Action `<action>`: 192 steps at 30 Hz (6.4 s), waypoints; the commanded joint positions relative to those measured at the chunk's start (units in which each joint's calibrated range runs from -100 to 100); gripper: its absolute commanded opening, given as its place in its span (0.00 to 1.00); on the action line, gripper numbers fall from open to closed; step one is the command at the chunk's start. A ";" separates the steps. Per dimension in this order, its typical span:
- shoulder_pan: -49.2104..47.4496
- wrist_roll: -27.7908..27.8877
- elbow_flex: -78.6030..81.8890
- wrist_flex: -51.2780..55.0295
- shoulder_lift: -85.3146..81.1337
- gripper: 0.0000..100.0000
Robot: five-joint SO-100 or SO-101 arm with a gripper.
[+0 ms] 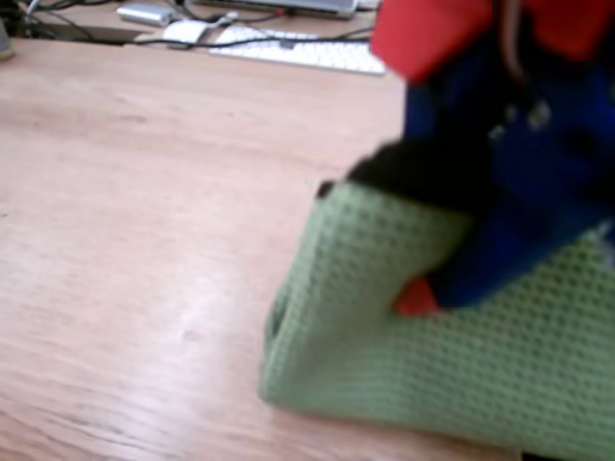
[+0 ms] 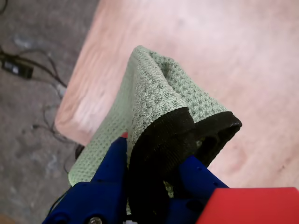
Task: Clean the table
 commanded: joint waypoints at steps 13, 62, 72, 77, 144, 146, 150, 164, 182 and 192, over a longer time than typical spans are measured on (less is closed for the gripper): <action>-1.92 -0.44 -1.63 -7.74 9.82 0.00; 11.45 -0.05 -1.72 -15.54 26.29 0.37; 15.68 4.74 -1.72 -15.54 20.54 0.43; 15.85 5.42 -1.72 -15.46 12.74 0.44; 30.40 -9.62 64.54 -3.14 -75.94 0.01; 30.40 -9.62 64.54 -3.14 -75.94 0.01; 30.23 -9.52 64.54 -3.14 -75.94 0.01; 30.40 -6.50 64.73 -3.23 -76.03 0.01; 30.40 -6.50 64.73 -3.23 -75.94 0.01; 30.40 -6.50 64.73 -3.23 -75.94 0.01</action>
